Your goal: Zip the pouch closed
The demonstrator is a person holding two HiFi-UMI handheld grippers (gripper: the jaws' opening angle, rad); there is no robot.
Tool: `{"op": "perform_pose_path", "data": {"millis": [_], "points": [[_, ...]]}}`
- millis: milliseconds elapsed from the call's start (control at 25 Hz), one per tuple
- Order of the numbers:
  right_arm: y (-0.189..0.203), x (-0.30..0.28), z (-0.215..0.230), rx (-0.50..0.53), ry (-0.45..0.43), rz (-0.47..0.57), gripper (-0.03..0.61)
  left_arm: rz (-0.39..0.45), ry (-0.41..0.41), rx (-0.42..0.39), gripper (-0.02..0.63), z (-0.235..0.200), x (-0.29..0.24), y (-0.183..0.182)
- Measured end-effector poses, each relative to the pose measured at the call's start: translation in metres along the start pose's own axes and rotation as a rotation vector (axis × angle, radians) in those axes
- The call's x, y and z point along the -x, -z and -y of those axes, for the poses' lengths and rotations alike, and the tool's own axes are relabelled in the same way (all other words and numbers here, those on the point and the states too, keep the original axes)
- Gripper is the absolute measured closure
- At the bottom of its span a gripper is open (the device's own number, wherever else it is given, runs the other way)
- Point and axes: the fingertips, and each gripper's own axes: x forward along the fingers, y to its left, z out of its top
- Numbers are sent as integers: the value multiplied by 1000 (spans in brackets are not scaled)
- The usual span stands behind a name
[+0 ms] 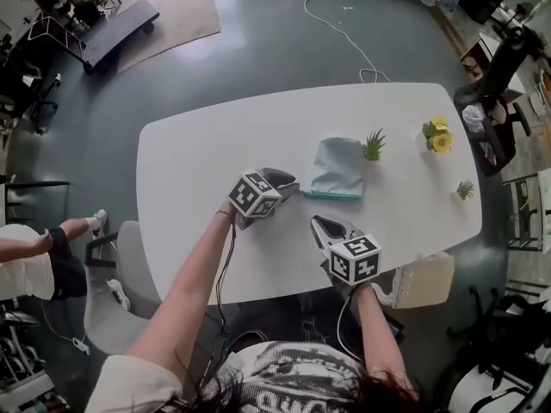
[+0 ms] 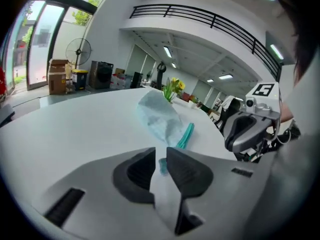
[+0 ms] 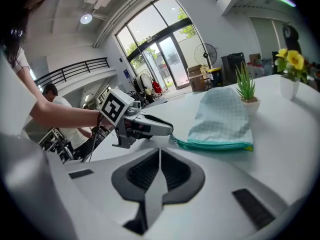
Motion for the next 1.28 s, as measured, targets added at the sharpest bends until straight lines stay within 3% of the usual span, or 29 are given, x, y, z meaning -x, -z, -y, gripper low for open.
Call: {"op": "perform_pose_path", "data": {"millis": [120, 320, 600, 720, 800, 960, 1040, 1160, 1280], "points": [[-1, 0, 1, -3, 6, 2, 572, -62, 56, -43, 538, 6, -2, 7], [-1, 0, 4, -6, 26, 4, 572, -123, 65, -93, 577, 11, -3, 15], [5, -7, 6, 13, 69, -22, 521, -31, 100, 59, 602, 29, 5, 17], [8, -10, 6, 21, 73, -36, 520, -18, 81, 61, 603, 35, 7, 21], [9, -12, 6, 24, 73, -42, 521, -22, 66, 32, 602, 37, 8, 21], [10, -12, 2, 28, 63, -49, 523, -49, -6, -122, 600, 33, 6, 20], [11, -12, 2, 27, 61, -48, 525, -75, 18, -156, 597, 35, 5, 19], [12, -10, 1, 27, 58, -48, 525, -110, 80, -180, 440, 41, 3, 17], [11, -8, 1, 26, 59, -43, 529, -173, 63, -242, 478, 36, -1, 20]]}}
